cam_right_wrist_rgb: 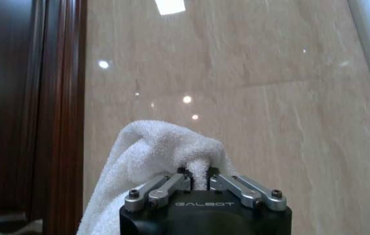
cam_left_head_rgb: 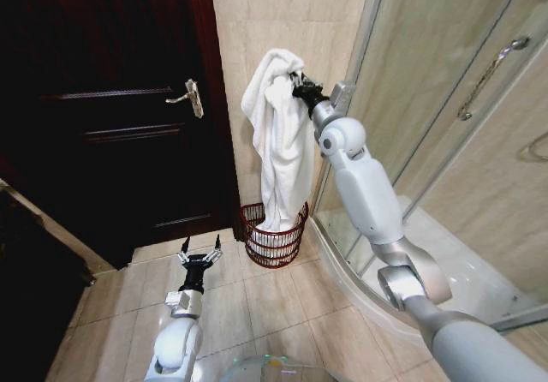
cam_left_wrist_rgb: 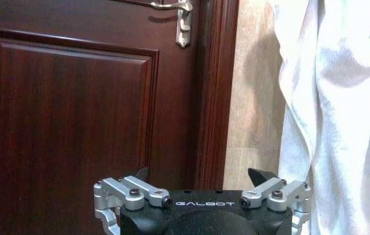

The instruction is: Discard the used towel into the hamper.

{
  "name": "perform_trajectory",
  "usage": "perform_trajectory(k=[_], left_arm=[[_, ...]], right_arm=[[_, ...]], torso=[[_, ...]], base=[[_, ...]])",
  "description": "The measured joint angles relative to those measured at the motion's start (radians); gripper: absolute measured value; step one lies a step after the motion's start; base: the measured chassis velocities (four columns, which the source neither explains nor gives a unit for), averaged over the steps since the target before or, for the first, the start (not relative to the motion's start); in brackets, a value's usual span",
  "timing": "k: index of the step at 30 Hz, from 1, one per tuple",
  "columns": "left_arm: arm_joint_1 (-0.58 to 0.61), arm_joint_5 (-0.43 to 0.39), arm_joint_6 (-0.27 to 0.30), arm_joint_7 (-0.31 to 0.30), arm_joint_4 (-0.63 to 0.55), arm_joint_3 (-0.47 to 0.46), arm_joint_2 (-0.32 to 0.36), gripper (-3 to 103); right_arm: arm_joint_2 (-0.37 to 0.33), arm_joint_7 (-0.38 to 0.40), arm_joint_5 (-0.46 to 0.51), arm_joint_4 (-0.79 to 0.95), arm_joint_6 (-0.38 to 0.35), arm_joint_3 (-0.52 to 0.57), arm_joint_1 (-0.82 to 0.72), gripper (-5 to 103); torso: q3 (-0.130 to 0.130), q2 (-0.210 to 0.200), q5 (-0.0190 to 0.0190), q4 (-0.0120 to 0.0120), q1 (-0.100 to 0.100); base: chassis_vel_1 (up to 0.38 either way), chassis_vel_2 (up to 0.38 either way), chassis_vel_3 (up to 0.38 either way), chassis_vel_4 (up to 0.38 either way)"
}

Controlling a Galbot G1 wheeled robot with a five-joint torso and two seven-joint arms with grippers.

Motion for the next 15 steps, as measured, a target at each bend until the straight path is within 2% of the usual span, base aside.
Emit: perform_trajectory(k=[6,15], left_arm=[[0.011,-0.005,-0.019,0.005,0.001,-0.01,-0.003,100],[0.017,-0.006,-0.027,0.011,0.005,-0.016,-0.011,100]], right_arm=[[0.004,-0.01,-0.053,-0.028,0.052,0.004,-0.092,11],[0.001,-0.03,-0.102,-0.046,0.088,0.028,-0.2,11]], torso=[[0.0,0.0,0.0003,0.0,0.0],[-0.001,-0.002,0.0003,-0.0002,-0.001]], base=[[0.0,0.0,0.0,0.0],[0.0,0.0,0.0,0.0]])
